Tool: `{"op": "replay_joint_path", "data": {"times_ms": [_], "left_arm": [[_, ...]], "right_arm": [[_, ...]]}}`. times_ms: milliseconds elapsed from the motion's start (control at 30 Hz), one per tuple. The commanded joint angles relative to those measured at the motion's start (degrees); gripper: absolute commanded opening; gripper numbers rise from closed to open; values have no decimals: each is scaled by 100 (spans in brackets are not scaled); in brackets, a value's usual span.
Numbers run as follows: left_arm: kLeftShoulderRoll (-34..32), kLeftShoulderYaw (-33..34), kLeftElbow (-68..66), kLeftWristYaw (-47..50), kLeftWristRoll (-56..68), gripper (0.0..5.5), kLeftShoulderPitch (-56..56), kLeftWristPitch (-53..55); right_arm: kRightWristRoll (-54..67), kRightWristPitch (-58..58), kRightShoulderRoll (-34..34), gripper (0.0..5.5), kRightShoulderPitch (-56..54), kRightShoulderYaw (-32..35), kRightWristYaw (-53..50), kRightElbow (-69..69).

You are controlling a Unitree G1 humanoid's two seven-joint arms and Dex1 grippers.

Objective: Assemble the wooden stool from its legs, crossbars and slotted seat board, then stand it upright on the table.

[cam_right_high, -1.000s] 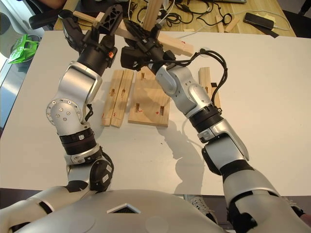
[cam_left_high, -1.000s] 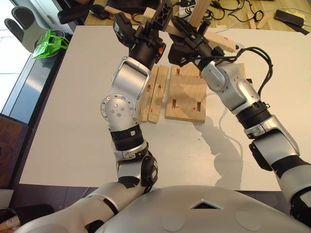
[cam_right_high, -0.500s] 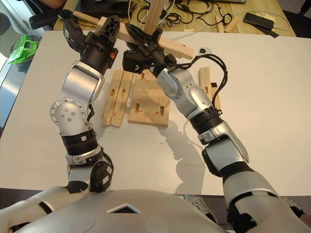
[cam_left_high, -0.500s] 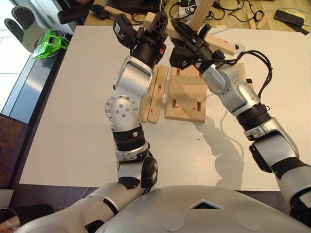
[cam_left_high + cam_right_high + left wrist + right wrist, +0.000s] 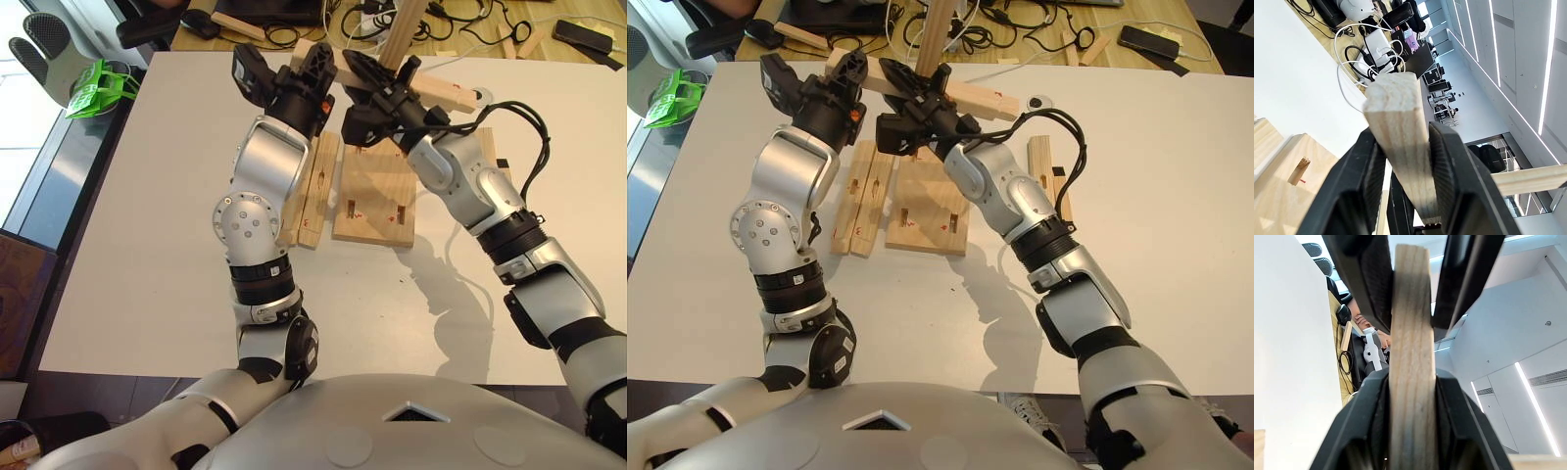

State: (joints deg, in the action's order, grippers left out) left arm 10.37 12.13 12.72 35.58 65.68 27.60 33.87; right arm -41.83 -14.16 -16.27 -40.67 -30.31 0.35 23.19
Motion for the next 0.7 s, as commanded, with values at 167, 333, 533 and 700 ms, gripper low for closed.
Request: {"op": "replay_joint_path", "data": {"times_ms": [167,333,533,700], "left_arm": [[464,44,-154,364,-32,103,-48,-526],[15,10,-205,86,-575,103,194,-873],[-872,-7,-358,-803,-1455,102,501,-846],[-1502,-164,-156,-1459,-2078,102,577,-620]], "right_arm": [[-31,-657,-114,230,267,-349,407,-64],[258,-1099,-467,302,622,-249,897,-605],[1324,-1028,-1287,277,1181,226,2306,-1413],[2542,-351,-2211,192,1452,743,4051,-1848]]}}
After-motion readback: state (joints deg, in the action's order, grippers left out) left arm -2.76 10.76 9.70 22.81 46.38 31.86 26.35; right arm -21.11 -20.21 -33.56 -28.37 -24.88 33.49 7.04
